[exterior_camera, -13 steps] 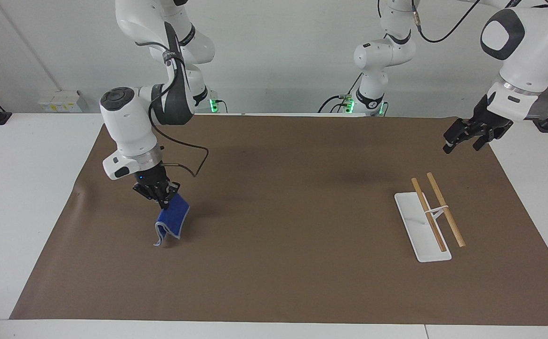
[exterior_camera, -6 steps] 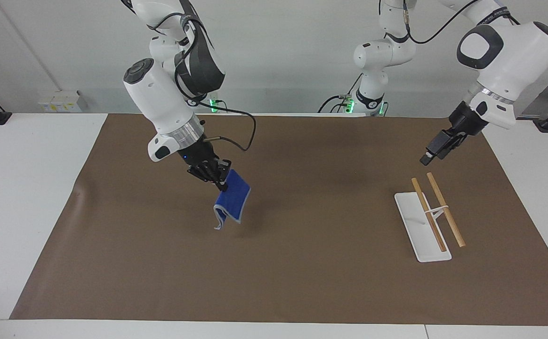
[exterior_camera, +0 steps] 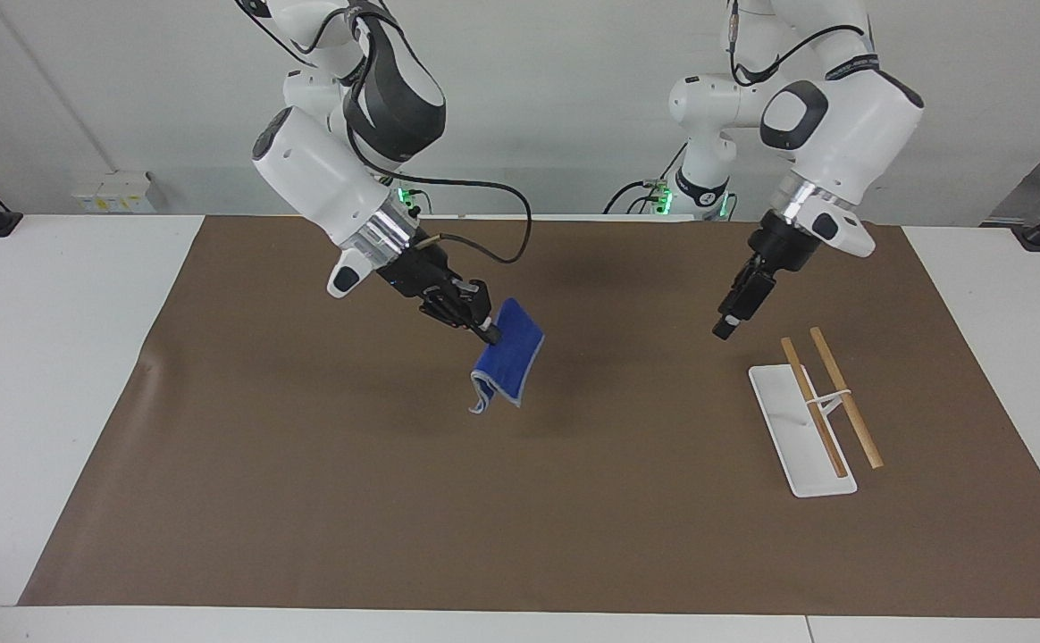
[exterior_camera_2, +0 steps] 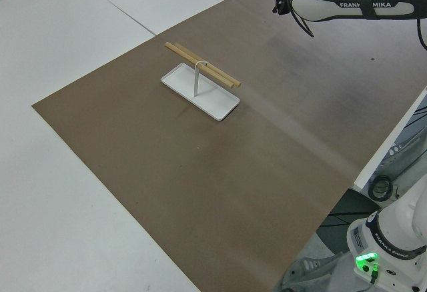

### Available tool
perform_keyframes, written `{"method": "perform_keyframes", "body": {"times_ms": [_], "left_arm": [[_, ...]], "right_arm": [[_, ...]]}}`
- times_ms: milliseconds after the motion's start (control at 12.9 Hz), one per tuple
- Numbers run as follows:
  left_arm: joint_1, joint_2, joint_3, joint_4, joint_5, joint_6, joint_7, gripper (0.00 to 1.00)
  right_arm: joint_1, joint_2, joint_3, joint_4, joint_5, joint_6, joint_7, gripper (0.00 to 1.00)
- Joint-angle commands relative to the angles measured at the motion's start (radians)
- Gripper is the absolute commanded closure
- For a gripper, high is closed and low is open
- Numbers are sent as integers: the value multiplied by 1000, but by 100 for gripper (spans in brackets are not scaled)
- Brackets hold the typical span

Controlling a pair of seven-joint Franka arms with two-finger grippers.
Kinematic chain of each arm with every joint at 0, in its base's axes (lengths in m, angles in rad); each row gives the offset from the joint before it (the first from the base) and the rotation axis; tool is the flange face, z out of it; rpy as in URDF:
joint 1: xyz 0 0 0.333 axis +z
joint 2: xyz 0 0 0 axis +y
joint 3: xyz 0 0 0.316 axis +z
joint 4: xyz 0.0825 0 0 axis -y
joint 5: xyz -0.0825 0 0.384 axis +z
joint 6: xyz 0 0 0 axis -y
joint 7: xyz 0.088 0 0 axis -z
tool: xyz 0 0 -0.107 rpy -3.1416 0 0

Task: Right arm passes towel to left arm to hang
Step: 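Lift the towel with the right gripper while the left gripper approaches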

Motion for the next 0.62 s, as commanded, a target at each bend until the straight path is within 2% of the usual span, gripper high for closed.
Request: {"method": "perform_keyframes", "body": {"times_ms": [0, 310, 542], "left_arm": [[-81, 31, 17, -19, -34, 137, -157, 0], [-159, 39, 17, -19, -36, 206, -346, 0], [-219, 43, 17, -18, -36, 244, -466, 0]], "right_arm": [[37, 6, 6, 1, 56, 47, 63, 100], [85, 6, 6, 1, 156, 92, 127, 100], [97, 9, 6, -1, 165, 93, 188, 100]]}}
